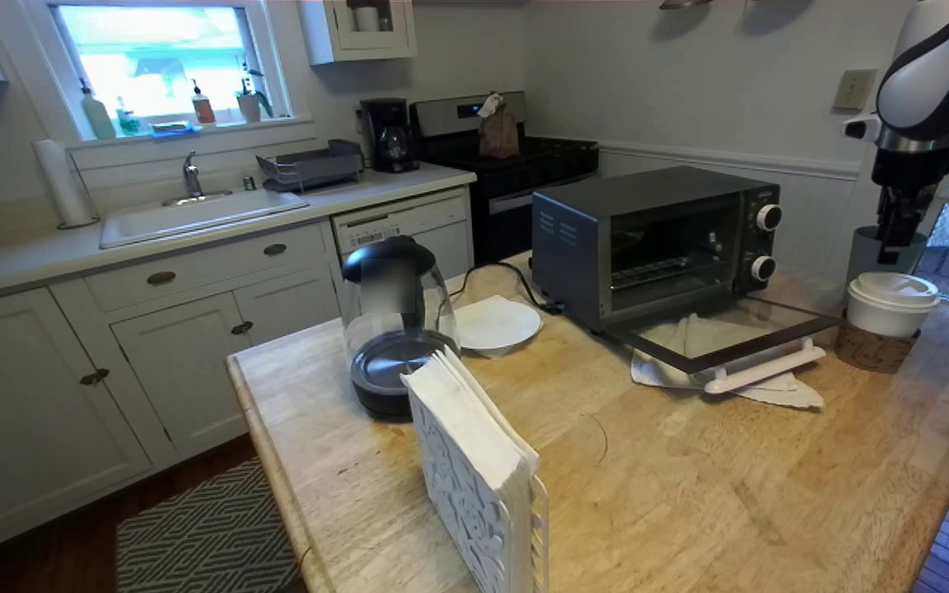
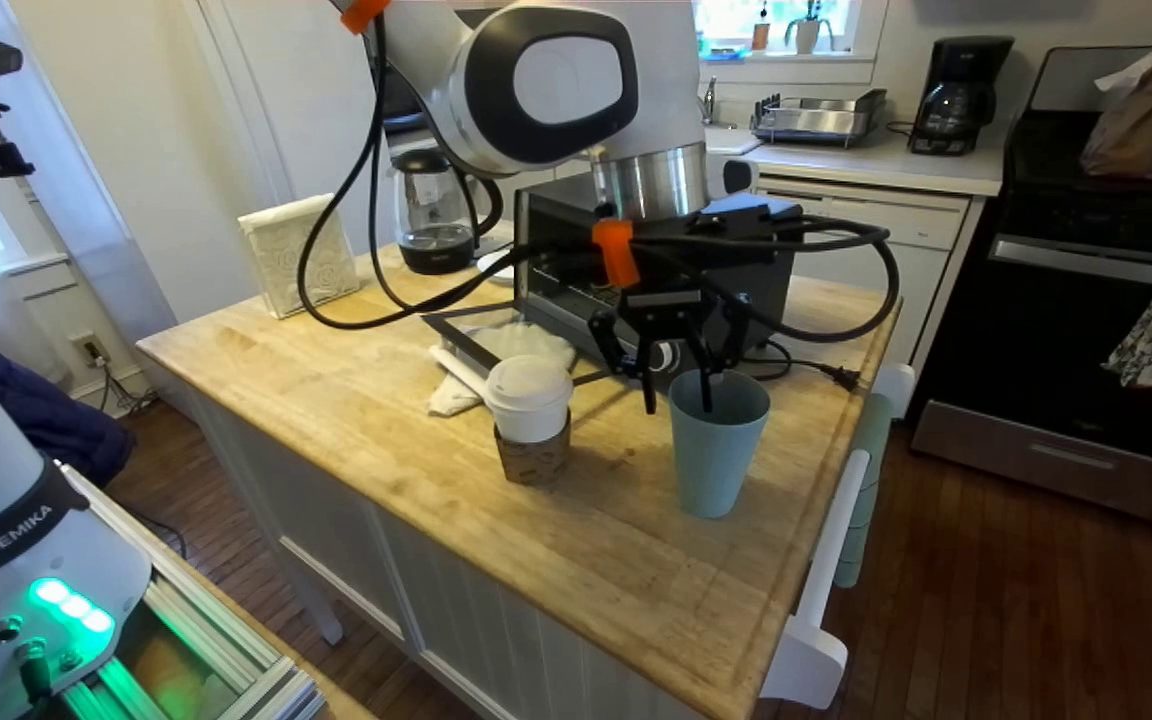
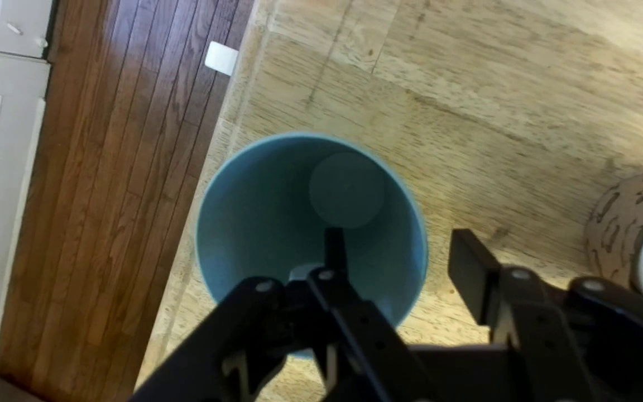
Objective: Pick up the blue cup and move it to the right of the oven on the table
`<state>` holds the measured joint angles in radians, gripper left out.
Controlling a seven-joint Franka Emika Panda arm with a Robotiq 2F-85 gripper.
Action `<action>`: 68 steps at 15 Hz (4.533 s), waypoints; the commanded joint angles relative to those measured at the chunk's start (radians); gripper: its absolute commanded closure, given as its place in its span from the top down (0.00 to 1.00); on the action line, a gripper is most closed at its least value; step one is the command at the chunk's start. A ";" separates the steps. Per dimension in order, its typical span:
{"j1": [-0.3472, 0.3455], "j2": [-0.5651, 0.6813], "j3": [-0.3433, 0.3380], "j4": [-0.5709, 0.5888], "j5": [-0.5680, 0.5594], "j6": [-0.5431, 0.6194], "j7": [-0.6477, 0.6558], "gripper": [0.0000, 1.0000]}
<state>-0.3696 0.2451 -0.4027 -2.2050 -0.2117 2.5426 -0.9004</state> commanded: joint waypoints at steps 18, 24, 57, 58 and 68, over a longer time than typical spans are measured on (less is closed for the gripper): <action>0.067 -0.561 0.085 -0.244 -0.304 0.022 -0.027 0.01; 0.238 -0.833 0.232 -0.317 -0.264 -0.160 -0.141 0.01; 0.472 -0.083 0.438 0.038 -0.107 -0.094 -0.344 0.01; 0.473 -0.073 0.444 0.041 -0.121 -0.082 -0.345 0.01; 0.463 -0.033 0.468 0.040 -0.135 -0.058 -0.348 0.01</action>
<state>0.1180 0.1956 0.0505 -2.1798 -0.3239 2.4728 -1.2351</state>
